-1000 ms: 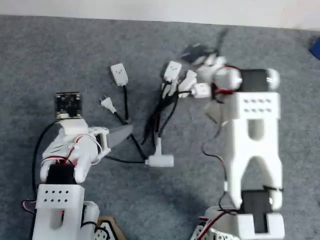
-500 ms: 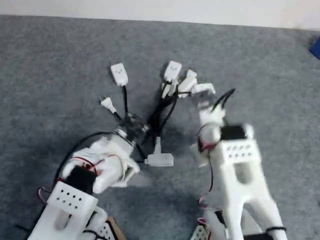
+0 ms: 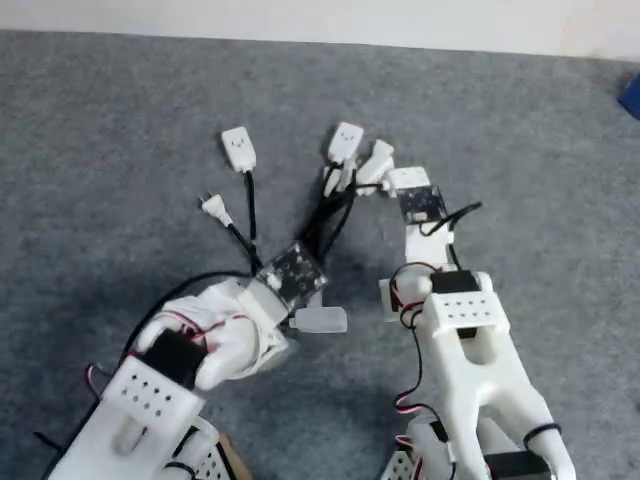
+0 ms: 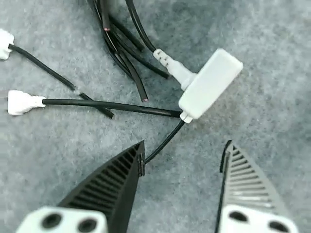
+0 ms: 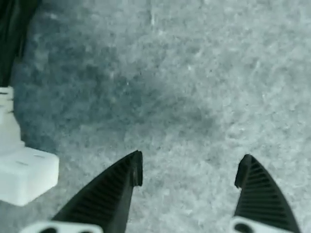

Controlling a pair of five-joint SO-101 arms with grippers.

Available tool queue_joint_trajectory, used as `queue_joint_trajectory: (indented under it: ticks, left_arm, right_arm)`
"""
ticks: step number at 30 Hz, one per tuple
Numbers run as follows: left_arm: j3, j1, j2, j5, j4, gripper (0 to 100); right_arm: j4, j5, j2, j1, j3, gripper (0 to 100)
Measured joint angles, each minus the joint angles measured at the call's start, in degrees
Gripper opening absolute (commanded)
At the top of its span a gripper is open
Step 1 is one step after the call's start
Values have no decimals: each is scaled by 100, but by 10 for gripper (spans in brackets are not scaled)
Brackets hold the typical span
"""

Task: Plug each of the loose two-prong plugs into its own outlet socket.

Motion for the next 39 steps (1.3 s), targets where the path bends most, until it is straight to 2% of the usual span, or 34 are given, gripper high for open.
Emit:
queue_joint_trajectory:
  ticks: [3, 7, 10, 13, 21, 28, 35, 39]
  left_arm:
    - [-589, -9, 932, 343, 0, 270]
    - [-1600, 35, 2690, 457, 97, 270]
    - [-2136, 325, 3886, 466, 141, 270]
    - [-2347, 624, 4545, 466, 141, 270]
    - [-2400, 624, 4809, 466, 114, 273]
    - [-2400, 440, 4826, 475, -316, 274]
    - [-2400, 633, 4862, 475, -510, 274]
    - [-2479, 703, 5363, 448, -589, 274]
  right_arm:
    - [0, -281, 70, 9, 0, 299]
    - [0, -457, 70, 18, 0, 299]
    - [0, -492, 70, 18, 18, 299]
    - [0, -492, 70, 18, 26, 299]
    - [114, -492, 70, 18, 44, 299]
    - [316, -492, 70, 18, 44, 299]
    - [343, -492, 70, 18, 44, 299]
    - [343, -492, 70, 18, 44, 299]
